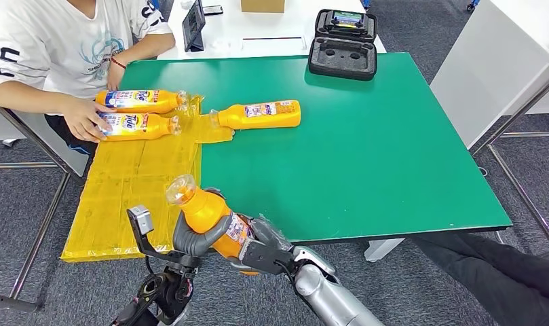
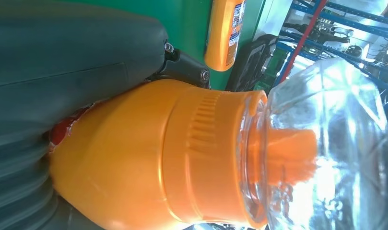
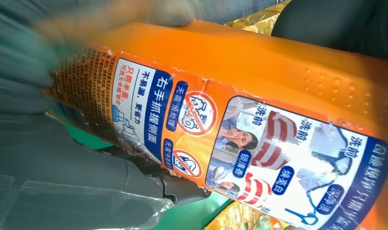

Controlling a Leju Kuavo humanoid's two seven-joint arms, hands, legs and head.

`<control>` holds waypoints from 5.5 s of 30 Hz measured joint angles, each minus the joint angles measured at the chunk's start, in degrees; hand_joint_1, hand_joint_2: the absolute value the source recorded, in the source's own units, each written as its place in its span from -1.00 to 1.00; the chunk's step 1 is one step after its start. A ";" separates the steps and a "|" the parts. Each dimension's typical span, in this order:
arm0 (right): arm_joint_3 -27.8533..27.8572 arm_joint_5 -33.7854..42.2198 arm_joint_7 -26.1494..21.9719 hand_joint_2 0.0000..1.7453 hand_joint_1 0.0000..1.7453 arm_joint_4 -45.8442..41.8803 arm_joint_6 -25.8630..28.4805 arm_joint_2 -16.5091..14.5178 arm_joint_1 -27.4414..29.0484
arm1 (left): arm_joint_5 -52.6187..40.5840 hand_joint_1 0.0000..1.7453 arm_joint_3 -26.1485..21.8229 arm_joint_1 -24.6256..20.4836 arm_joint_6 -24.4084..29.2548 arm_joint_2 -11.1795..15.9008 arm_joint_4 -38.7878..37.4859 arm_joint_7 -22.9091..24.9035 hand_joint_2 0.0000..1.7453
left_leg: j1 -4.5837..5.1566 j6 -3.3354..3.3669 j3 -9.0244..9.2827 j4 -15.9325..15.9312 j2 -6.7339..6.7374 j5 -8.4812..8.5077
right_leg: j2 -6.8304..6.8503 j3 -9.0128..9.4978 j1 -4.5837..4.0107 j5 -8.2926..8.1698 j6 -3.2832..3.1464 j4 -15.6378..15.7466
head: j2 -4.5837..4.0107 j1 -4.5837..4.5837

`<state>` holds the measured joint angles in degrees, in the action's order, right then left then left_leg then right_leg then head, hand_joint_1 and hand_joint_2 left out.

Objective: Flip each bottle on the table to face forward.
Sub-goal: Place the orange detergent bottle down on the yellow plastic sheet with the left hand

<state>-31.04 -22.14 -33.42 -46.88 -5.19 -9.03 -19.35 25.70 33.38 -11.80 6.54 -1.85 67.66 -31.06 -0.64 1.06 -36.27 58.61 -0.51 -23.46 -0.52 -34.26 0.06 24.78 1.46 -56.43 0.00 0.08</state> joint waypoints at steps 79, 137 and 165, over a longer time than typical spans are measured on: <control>6.12 25.33 -4.20 1.00 -1.00 -20.81 7.69 1.91 4.98 | -82.64 1.00 -23.34 -24.54 28.10 12.46 -25.32 0.40 1.00 | -0.04 -0.06 0.00 0.00 0.10 0.07 | -0.06 -0.07 0.00 -0.12 -0.18 -0.05 | 0.00 0.02; 8.71 23.73 -4.24 -1.00 -1.00 -15.49 1.01 0.67 4.31 | -92.39 1.00 -3.51 -34.62 -0.74 12.45 -45.52 6.85 1.00 | -0.05 -0.09 0.05 -0.01 0.09 0.09 | -0.07 -0.03 -0.02 -0.12 -0.18 -0.07 | 0.00 0.01; 10.48 22.64 -3.34 -1.00 -1.00 -15.39 -0.24 -0.22 5.08 | -92.14 -0.96 -1.47 -34.48 -3.66 12.25 -46.87 7.99 -1.00 | -0.05 -0.09 0.05 -0.01 0.04 0.09 | -0.05 0.03 -0.02 -0.12 -0.18 -0.07 | 0.00 0.01</control>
<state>-20.56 0.50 -36.76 -62.27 -5.43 -9.25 -14.27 -66.44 31.91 -46.28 2.89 10.40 20.79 -23.07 -0.68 0.97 -36.22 58.60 -0.47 -23.36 -0.57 -34.23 0.03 24.66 1.27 -56.50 0.00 0.09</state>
